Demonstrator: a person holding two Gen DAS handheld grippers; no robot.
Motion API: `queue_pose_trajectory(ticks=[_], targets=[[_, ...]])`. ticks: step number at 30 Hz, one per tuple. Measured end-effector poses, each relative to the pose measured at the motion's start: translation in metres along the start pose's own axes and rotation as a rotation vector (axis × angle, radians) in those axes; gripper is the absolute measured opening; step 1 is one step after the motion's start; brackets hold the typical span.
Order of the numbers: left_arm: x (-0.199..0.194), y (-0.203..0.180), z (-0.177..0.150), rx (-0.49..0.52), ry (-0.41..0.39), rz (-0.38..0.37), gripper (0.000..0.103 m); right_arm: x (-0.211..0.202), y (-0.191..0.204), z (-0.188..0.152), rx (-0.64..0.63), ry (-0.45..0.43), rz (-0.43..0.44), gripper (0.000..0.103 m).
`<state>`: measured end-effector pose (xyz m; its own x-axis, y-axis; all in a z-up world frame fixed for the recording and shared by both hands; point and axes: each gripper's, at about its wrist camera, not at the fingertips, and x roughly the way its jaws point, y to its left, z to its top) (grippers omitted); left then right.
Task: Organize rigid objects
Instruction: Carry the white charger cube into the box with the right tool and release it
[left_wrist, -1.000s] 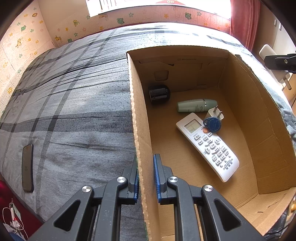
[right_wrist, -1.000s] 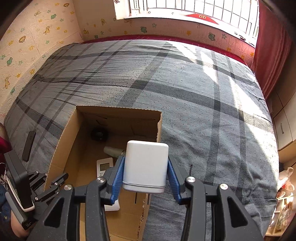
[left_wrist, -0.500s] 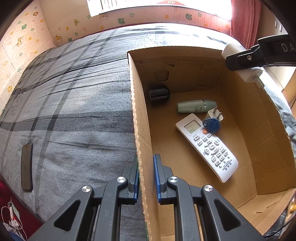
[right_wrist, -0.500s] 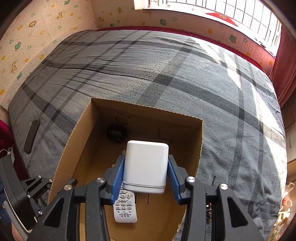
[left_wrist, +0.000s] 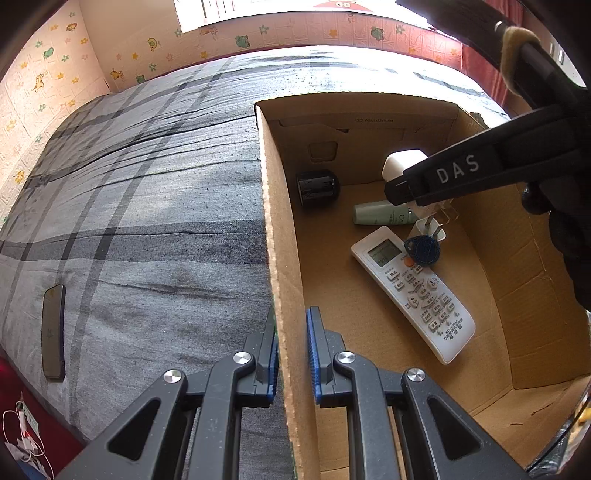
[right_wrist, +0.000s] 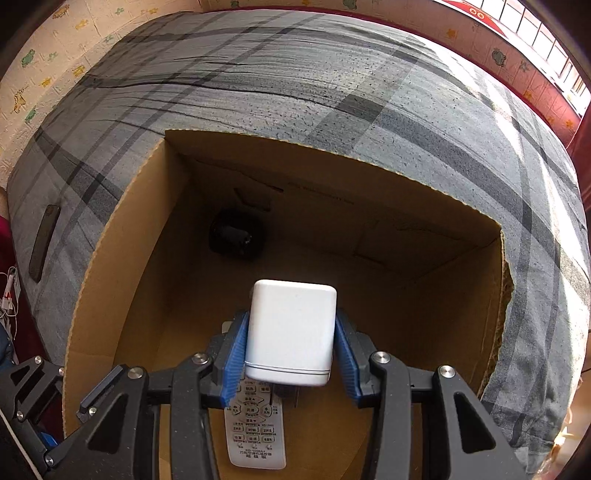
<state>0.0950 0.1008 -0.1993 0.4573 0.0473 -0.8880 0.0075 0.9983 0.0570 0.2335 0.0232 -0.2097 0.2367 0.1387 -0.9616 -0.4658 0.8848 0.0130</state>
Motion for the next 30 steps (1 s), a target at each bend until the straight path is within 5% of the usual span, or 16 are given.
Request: queue_pose_trajectory(ticks=[19,26,30], targets=[[0.0,0.0,0.0,0.001,0.002,0.003,0.014,0.023,-0.003,0.005,-0.002,0.045,-0.02,0.046],[0.0,-0.001,0.0,0.002,0.002,0.006,0.014,0.01,-0.002,0.005,-0.001,0.014,-0.015,0.052],[0.001,0.0,0.0,-0.001,0.004,0.003,0.014,-0.002,0.002,0.003,0.001,-0.013,-0.005,0.066]])
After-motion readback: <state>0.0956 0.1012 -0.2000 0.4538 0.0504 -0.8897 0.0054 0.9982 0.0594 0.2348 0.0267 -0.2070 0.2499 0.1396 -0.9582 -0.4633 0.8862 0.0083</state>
